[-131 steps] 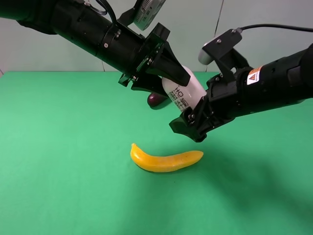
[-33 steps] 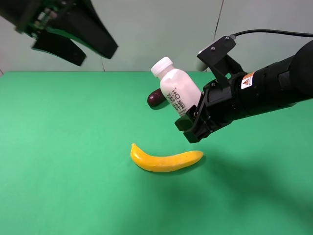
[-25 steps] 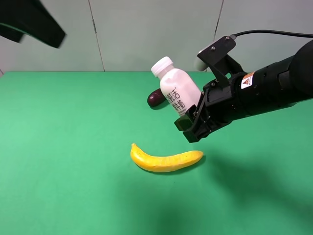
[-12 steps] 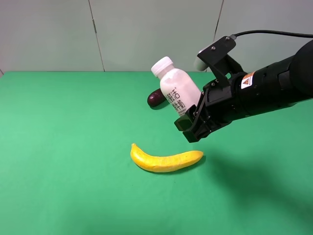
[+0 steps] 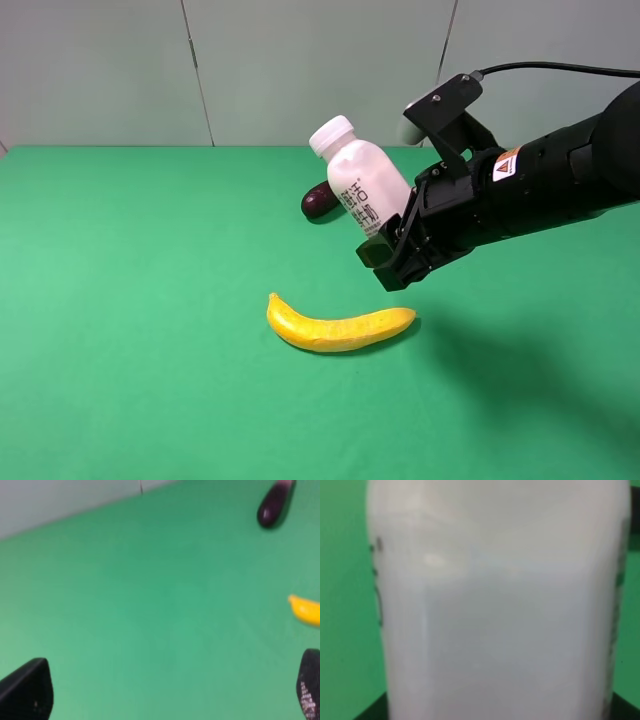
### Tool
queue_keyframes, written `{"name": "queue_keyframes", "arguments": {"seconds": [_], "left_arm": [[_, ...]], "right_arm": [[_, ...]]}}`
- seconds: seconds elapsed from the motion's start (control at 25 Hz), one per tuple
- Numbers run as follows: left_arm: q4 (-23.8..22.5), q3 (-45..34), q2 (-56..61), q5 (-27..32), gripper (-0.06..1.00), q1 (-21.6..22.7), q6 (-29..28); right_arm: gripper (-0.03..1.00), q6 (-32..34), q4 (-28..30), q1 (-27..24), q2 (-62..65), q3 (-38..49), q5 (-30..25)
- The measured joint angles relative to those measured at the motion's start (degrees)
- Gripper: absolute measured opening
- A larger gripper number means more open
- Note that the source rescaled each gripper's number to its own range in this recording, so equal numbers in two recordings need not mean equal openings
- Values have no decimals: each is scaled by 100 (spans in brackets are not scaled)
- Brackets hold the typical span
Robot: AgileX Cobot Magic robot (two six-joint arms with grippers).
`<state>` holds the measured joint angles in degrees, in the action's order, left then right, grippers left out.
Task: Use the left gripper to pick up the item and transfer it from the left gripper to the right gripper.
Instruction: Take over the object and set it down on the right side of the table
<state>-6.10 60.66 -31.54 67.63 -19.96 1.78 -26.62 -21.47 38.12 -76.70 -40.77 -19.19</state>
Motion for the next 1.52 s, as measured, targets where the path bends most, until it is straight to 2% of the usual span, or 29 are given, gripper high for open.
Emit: {"name": "queue_keyframes", "arguments": {"seconds": [0.28,0.56,0.68,0.88,1.04,1.52], "left_arm": [[0,-1682,1546,0,93,0,-115],[0,-2578,3082,0,93,0,-388],[37,-2765,3178,0,93,0,-432],[391,-3095,3178,-242,93,0,-432],[436,-3241,3178,-585,93,0,-437],[470,-3267,3178,-666,93,0,-437]], "right_arm": [[4,46,-7,0,0,0,0],[4,182,-17,0,0,0,0],[4,182,-17,0,0,0,0],[4,193,-17,0,0,0,-5],[4,316,-17,0,0,0,-18],[4,456,-17,0,0,0,-50]]}}
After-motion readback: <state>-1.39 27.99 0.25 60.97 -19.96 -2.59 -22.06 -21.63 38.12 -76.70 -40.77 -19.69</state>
